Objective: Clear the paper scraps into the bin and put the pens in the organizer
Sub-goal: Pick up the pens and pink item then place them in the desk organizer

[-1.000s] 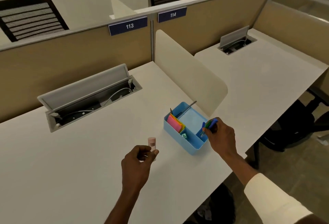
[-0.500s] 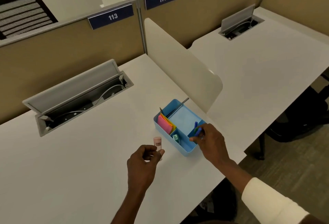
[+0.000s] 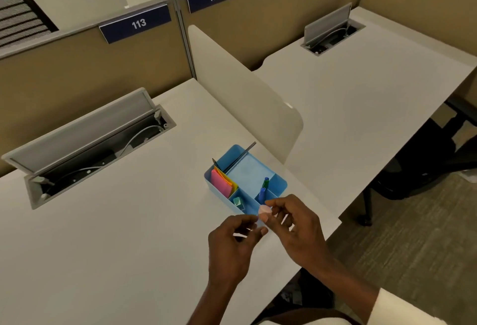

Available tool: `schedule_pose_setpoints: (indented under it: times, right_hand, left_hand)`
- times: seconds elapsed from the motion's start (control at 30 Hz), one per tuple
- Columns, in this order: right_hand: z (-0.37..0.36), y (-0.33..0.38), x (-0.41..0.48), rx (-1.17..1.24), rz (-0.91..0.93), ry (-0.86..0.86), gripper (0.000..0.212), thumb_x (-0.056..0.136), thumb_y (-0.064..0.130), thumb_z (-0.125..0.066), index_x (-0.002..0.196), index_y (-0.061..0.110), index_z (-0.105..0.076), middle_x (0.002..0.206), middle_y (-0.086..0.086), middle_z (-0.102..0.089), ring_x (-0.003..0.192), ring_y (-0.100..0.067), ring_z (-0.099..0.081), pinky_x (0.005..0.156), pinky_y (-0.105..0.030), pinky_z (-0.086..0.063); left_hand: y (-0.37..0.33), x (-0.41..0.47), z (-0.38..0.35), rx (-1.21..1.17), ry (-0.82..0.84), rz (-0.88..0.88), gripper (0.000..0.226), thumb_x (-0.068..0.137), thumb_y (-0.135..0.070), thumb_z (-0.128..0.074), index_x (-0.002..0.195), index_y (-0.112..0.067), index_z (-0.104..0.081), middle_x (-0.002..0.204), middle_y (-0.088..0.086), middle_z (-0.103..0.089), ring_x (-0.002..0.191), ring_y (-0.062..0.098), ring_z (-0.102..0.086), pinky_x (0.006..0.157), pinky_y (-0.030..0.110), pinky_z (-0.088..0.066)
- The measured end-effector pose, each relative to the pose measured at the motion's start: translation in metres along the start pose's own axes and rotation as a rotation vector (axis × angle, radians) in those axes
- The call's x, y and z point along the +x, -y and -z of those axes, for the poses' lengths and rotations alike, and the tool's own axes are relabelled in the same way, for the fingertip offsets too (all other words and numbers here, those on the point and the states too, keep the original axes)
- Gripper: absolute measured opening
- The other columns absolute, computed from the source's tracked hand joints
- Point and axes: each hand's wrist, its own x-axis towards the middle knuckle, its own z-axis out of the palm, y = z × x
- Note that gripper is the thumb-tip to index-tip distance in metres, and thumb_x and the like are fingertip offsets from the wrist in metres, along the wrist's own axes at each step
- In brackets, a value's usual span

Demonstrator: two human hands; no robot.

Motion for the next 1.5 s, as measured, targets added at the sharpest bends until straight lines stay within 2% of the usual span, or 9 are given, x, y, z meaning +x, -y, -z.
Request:
schedule_pose_setpoints:
  times: [0.07,0.13,0.23,0.33,0.47,0.63,0.87,1.07,1.5]
  right_hand:
    - [0.000,-0.002,-0.002,-0.011,-0.006,-0.002,0.026,0.089,0.033,-0.080,0.107,0.016,-0.072,0.094,0.009,-0.071,0.085,-0.013,-0.071,0.067,-0.023,-0.062]
    - [0.000,-0.006,-0.001,0.004,-0.038,-0.017,0.026,0.088,0.035,-0.081,0.106,0.018,-0.073,0.095,0.010,-0.072,0.086,-0.013,-0.072,0.070,-0.031,-0.065]
    - [0.004,-0.011,0.006,0.065,-0.056,-0.028,0.033,0.085,0.048,-0.079,0.106,0.023,-0.074,0.095,0.012,-0.073,0.087,-0.016,-0.073,0.069,-0.039,-0.066]
    - [0.016,-0.019,0.022,0.103,-0.049,-0.098,0.026,0.084,0.046,-0.082,0.104,0.031,-0.074,0.095,0.012,-0.074,0.084,-0.019,-0.073,0.067,-0.042,-0.065]
    - [0.030,-0.026,0.048,0.071,-0.019,-0.188,0.026,0.084,0.034,-0.086,0.107,0.029,-0.074,0.098,0.011,-0.075,0.085,-0.017,-0.073,0.070,-0.038,-0.065]
    - [0.035,-0.031,0.072,-0.078,0.099,-0.204,0.030,0.086,0.022,-0.087,0.113,0.014,-0.075,0.100,0.003,-0.072,0.083,-0.013,-0.072,0.070,-0.030,-0.064]
    - [0.032,-0.041,0.084,-0.185,0.140,-0.172,0.028,0.089,0.020,-0.084,0.114,0.013,-0.074,0.099,0.005,-0.072,0.080,-0.010,-0.071,0.073,-0.009,-0.057]
    - [0.029,-0.057,0.082,-0.315,0.151,-0.053,0.030,0.085,0.018,-0.088,0.111,0.017,-0.074,0.100,0.005,-0.072,0.080,-0.009,-0.066,0.073,-0.027,-0.063]
    - [0.015,-0.062,0.082,-0.509,0.028,0.044,0.031,0.085,0.037,-0.087,0.110,0.024,-0.076,0.102,0.003,-0.062,0.092,-0.014,-0.061,0.065,-0.031,-0.057]
  left_hand:
    - [-0.005,-0.002,-0.006,0.015,0.013,-0.012,0.021,0.082,-0.048,-0.084,0.089,-0.058,-0.067,0.088,-0.039,-0.072,0.095,-0.009,-0.068,0.071,0.001,-0.052]
    - [-0.004,-0.002,-0.011,0.030,0.021,-0.002,0.018,0.082,-0.051,-0.082,0.091,-0.055,-0.068,0.083,-0.033,-0.072,0.096,-0.010,-0.067,0.071,0.000,-0.051]
    - [0.002,0.001,-0.013,0.048,0.039,0.029,0.023,0.081,-0.044,-0.088,0.101,-0.040,-0.076,0.092,-0.022,-0.076,0.096,-0.008,-0.068,0.071,0.004,-0.054]
    - [0.008,0.005,-0.014,0.083,-0.010,0.124,0.019,0.081,-0.045,-0.087,0.093,-0.034,-0.077,0.087,-0.019,-0.076,0.085,0.001,-0.072,0.068,0.010,-0.057]
    - [0.013,0.012,-0.015,0.081,-0.087,0.291,0.027,0.089,-0.052,-0.077,0.083,-0.027,-0.075,0.078,-0.011,-0.077,0.076,0.011,-0.075,0.083,0.037,-0.066]
    - [0.010,0.019,-0.022,0.049,-0.062,0.386,0.031,0.092,-0.055,-0.072,0.083,-0.025,-0.074,0.076,-0.010,-0.078,0.069,0.009,-0.076,0.082,0.041,-0.068]
    - [0.013,0.024,-0.028,0.026,-0.042,0.417,0.024,0.093,-0.047,-0.075,0.088,-0.024,-0.075,0.082,-0.007,-0.079,0.073,0.012,-0.077,0.087,0.044,-0.068]
    - [0.018,0.027,-0.027,0.057,-0.050,0.410,0.026,0.088,-0.051,-0.078,0.083,-0.026,-0.075,0.079,-0.009,-0.078,0.071,0.011,-0.077,0.085,0.045,-0.068]
    - [0.020,0.031,-0.023,0.139,-0.083,0.429,0.034,0.080,-0.056,-0.084,0.077,-0.023,-0.073,0.077,-0.006,-0.076,0.077,0.017,-0.077,0.084,0.047,-0.066]
